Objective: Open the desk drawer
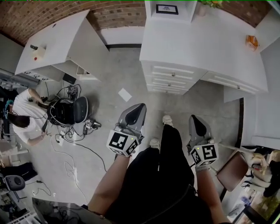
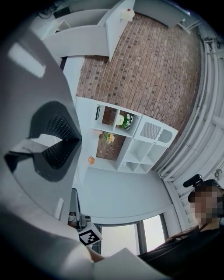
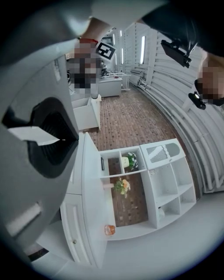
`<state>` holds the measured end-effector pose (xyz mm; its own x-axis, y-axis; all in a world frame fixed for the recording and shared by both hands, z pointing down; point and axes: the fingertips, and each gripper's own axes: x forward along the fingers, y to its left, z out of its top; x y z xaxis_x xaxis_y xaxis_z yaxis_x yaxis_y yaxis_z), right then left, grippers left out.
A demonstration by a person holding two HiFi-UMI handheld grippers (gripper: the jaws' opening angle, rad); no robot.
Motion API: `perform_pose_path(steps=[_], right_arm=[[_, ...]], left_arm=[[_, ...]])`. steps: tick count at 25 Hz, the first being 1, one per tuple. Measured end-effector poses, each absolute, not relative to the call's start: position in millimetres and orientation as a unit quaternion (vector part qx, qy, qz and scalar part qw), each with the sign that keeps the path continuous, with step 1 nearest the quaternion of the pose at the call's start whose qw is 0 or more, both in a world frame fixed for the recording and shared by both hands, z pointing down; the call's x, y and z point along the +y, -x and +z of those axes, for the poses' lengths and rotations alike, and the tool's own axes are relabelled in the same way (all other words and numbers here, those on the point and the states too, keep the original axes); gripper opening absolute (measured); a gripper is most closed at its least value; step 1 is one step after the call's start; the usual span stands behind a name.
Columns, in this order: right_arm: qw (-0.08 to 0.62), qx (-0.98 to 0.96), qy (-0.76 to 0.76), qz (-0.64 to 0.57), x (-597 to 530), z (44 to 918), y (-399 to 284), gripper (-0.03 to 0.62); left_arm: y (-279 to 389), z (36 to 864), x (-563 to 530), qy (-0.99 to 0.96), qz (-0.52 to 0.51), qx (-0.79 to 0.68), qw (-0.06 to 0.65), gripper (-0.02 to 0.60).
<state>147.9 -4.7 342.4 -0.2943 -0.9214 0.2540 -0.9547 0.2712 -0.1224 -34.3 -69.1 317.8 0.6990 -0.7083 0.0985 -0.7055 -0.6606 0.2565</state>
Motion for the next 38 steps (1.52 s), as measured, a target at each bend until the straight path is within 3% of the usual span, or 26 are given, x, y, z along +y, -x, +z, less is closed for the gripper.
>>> perform_pose_path(steps=[38], right_arm=[[0.108,-0.802,-0.558,0.184,-172.3,494.1,-154.0,0.003]], left_arm=[[-34.2,451.7,-191.1,-0.881,0.012,-0.420,0.216,-0.002]])
